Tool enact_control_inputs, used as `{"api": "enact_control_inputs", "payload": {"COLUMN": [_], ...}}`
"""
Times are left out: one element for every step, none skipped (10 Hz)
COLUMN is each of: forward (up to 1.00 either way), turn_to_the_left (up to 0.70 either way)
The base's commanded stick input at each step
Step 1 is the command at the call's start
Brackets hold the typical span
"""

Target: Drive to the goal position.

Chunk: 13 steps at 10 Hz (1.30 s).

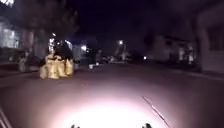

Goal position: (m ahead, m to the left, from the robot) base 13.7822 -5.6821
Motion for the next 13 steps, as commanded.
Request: {"api": "enact_control_inputs", "payload": {"forward": [0.85, 0.85, 0.85, 0.85, 0.85, 0.85, 0.85, 0.85, 0.85, 0.85, 0.85, 0.85, 0.85], "turn_to_the_left": [-0.27, -0.01, 0.0, 0.0, 0.0, 0.0, 0.0, 0.0, 0.0, 0.0, 0.0, 0.0, 0.0]}}
